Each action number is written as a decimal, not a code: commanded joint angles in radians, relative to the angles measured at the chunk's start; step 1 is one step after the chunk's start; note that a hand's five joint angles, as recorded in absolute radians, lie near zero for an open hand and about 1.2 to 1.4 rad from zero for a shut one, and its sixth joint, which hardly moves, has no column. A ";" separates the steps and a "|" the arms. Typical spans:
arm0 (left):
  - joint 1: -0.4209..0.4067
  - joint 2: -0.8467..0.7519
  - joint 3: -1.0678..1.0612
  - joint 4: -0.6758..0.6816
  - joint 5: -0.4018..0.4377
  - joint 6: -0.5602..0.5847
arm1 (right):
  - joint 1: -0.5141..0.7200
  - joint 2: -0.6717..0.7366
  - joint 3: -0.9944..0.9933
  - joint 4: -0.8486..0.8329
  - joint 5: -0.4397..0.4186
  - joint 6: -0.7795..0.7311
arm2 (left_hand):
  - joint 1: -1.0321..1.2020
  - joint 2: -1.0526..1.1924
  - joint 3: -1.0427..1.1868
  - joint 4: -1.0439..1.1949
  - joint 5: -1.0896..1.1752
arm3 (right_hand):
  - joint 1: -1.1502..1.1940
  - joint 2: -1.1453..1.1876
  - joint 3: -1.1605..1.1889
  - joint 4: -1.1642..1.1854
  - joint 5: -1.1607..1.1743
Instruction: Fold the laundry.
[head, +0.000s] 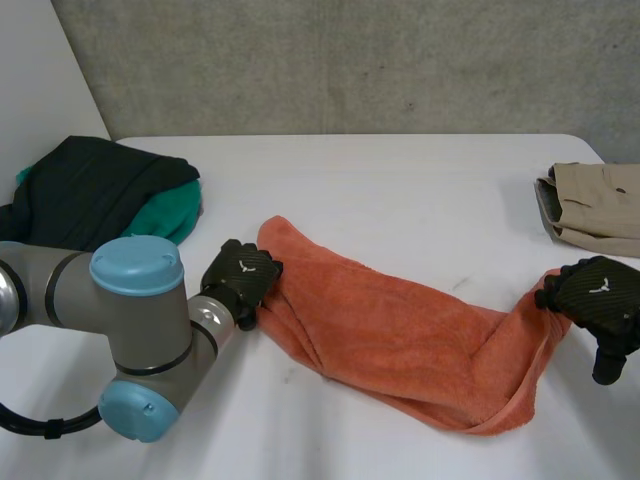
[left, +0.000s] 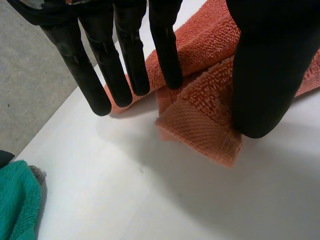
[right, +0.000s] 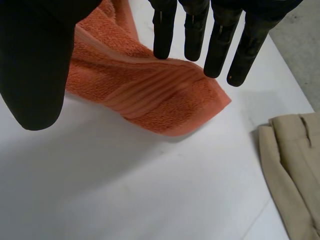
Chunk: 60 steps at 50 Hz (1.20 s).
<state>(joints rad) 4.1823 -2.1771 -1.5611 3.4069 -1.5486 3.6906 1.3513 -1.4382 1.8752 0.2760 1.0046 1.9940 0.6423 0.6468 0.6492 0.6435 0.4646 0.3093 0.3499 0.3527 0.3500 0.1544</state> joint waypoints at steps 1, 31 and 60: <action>0.002 -0.006 0.001 0.000 0.007 0.003 | -0.011 -0.022 -0.004 -0.001 -0.001 -0.004 | 0.322 0.317 0.315 0.320 0.325 | 0.037 -0.004 -0.006 -0.004 0.017; 0.058 0.175 -0.034 -0.012 0.004 0.002 | 0.071 0.259 -0.140 -0.268 -0.100 -0.098 | 0.754 0.749 0.747 0.753 0.757 | 1.087 1.046 1.044 1.046 1.067; 0.200 0.068 0.668 0.209 0.007 -0.100 | 0.384 0.348 -0.902 -0.585 0.379 0.621 | 0.754 0.749 0.747 0.753 0.757 | 1.087 1.046 1.044 1.046 1.067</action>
<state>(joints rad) 4.3950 -2.1780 -0.6636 3.6053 -1.5801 3.6141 1.6926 -1.0577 0.8640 -0.4360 1.4790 2.6151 1.1426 1.1986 1.1913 1.2001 0.9650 1.0030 1.1767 1.1844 1.1897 0.9994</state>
